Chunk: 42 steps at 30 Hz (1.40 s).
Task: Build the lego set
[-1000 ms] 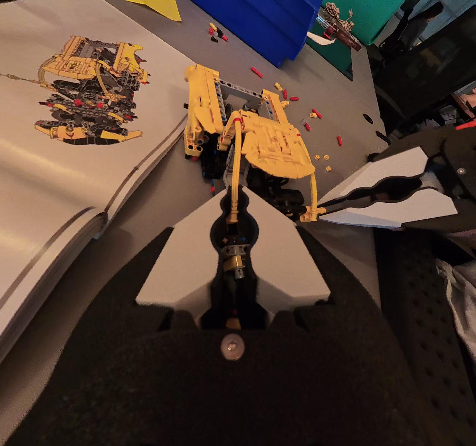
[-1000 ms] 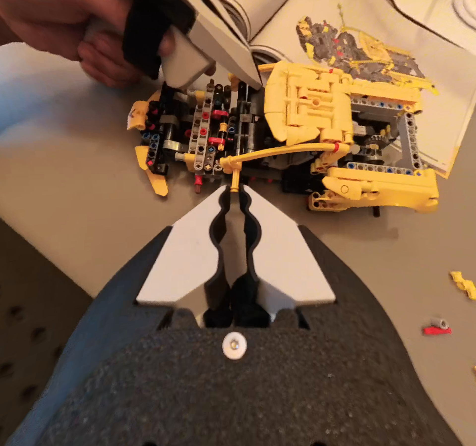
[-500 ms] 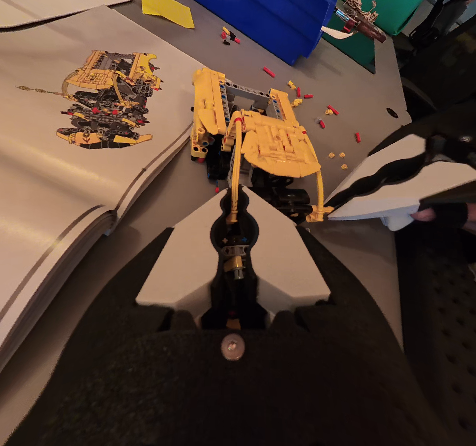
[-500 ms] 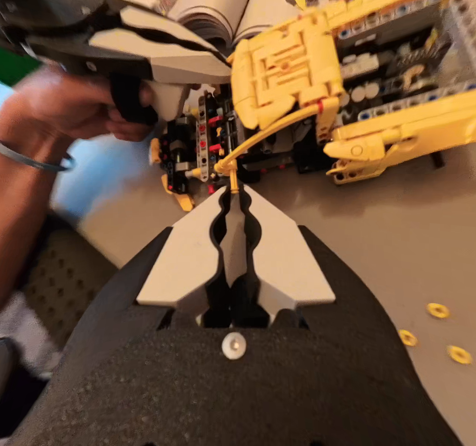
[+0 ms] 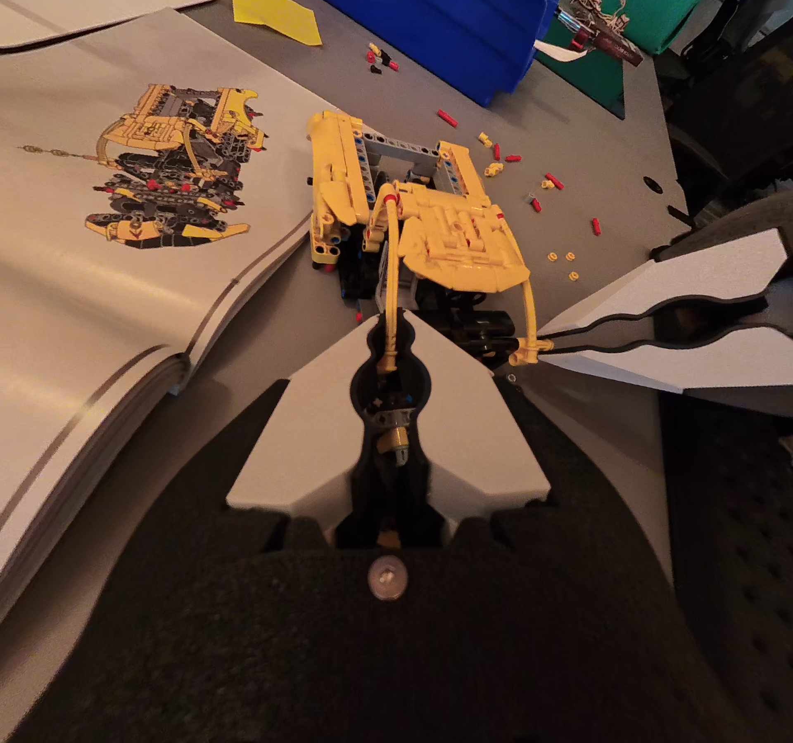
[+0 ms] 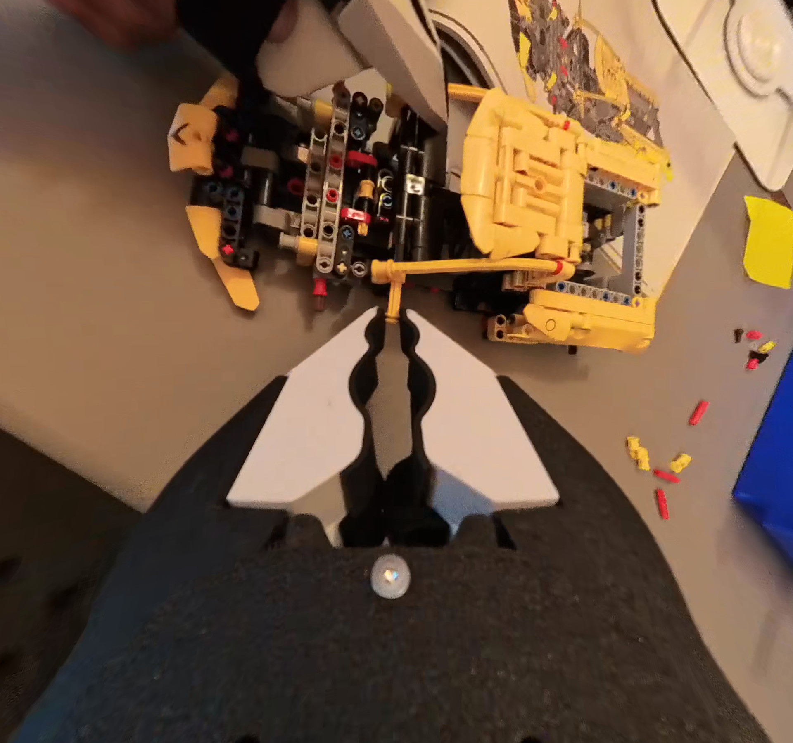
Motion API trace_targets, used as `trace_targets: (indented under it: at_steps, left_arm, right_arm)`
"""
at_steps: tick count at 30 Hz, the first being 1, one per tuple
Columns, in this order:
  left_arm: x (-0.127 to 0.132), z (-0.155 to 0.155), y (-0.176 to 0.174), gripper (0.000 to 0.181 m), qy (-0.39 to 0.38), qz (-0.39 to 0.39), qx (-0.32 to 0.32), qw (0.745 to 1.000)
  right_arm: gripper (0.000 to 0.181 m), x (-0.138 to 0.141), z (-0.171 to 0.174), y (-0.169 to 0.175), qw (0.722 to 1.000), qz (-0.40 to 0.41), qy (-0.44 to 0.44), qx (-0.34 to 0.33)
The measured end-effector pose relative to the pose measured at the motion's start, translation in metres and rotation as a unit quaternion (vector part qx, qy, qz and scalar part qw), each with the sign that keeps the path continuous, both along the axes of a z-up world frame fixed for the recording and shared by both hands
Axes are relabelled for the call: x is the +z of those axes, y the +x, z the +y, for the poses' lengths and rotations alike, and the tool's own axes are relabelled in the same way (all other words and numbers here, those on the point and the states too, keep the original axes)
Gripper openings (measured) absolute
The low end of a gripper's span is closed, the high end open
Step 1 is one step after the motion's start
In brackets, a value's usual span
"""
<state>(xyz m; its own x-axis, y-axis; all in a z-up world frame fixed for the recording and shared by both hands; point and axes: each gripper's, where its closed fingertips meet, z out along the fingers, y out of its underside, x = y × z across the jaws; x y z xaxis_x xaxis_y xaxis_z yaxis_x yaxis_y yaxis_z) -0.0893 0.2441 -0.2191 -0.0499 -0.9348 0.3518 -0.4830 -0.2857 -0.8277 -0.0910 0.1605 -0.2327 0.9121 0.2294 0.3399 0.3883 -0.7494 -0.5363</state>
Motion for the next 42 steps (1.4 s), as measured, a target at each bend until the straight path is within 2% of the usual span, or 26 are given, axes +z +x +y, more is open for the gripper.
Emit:
trace_targets:
  at_steps: [5, 13, 17, 25, 38, 42]
  left_arm:
    - [0.0, 0.0, 0.0, 0.004, 0.001, 0.0, -0.007, 1.0]
    - [0.0, -0.001, 0.0, 0.004, -0.002, 0.001, -0.01, 1.0]
    - [0.0, -0.001, 0.0, 0.004, -0.005, 0.001, -0.01, 1.0]
    - [0.0, -0.003, 0.0, 0.004, -0.011, 0.0, -0.013, 1.0]
    - [0.0, -0.003, 0.0, 0.004, -0.014, -0.001, -0.015, 1.0]
    - [0.0, -0.004, 0.001, 0.004, -0.008, -0.003, -0.014, 1.0]
  right_arm:
    - [0.006, 0.002, 0.0, -0.001, 0.997, 0.08, 0.009, -0.004]
    - [0.01, 0.009, -0.003, -0.001, 0.999, 0.023, 0.045, 0.011]
    - [0.018, 0.007, -0.009, -0.001, 0.997, 0.04, 0.058, 0.013]
    - [0.009, 0.009, -0.006, 0.0, 0.991, 0.053, 0.121, 0.023]
    - [0.006, 0.003, -0.004, 0.003, 0.992, 0.021, 0.12, 0.029]
    - [0.005, 0.002, -0.005, 0.002, 0.994, 0.028, 0.094, 0.038]
